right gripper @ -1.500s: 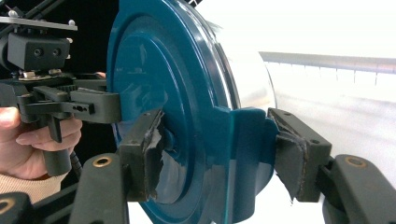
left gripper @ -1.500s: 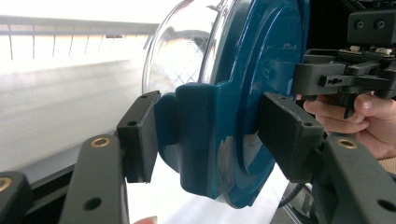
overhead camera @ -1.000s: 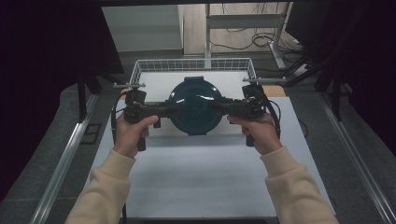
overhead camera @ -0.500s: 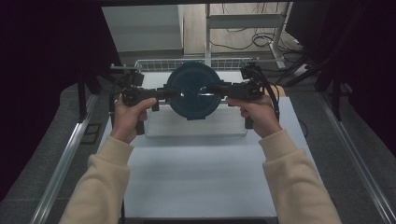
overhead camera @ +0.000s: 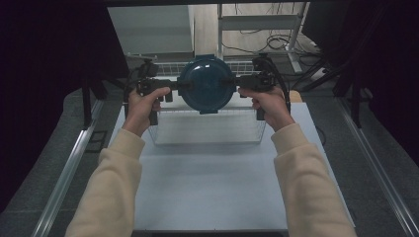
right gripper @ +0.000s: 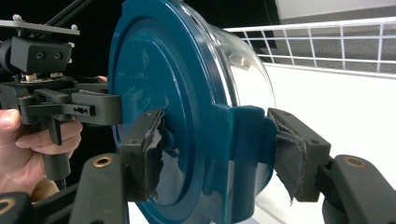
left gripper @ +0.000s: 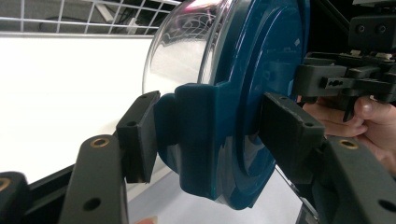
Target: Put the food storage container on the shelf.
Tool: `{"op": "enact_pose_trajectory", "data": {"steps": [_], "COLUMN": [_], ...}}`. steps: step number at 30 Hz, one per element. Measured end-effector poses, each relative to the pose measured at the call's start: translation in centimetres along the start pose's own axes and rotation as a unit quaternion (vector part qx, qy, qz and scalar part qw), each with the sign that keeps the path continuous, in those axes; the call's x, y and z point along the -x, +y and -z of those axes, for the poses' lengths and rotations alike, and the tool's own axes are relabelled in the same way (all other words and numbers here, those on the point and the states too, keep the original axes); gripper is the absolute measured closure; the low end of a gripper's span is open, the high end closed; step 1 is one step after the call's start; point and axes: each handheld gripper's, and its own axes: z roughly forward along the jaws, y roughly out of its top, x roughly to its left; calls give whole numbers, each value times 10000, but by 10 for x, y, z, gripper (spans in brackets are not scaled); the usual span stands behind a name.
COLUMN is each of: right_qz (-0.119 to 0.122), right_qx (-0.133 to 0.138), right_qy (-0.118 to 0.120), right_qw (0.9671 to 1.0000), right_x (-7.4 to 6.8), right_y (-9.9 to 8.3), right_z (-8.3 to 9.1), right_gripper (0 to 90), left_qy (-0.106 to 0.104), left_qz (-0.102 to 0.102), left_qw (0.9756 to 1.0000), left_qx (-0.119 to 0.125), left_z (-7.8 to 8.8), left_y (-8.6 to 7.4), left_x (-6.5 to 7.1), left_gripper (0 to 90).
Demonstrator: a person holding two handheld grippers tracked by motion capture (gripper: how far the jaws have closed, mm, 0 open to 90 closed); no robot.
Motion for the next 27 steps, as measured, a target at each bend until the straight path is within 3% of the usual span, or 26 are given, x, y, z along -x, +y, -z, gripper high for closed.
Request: {"op": "enact_pose_trajectory", "data": {"steps": [9, 13, 14, 20, 27], "right_qz": [-429, -794, -957, -1279, -1892], "right_qx": [-46, -102, -100, -86, 8], "right_qy": [-3, -27, -41, -79, -93], "right_qw": [9991, 9968, 9953, 9917, 9819], "right_x": [21, 30, 33, 40, 54], "right_y": [7, 11, 13, 16, 15], "right_z": [-11, -14, -16, -22, -29], "right_gripper": [384, 379, 377, 373, 368], "left_qy": [-53, -95, -121, -165, -243], "left_qz": [370, 601, 702, 919, 1221], "left_qw": [9993, 9981, 9974, 9956, 9922], "left_qx": [-58, -76, -89, -70, -20], "left_z": [-15, -22, -24, -30, -38], "left_y": [11, 17, 19, 22, 22], "left_x": [-15, -23, -26, -34, -43], "left_gripper": [404, 399, 395, 385, 369]}}
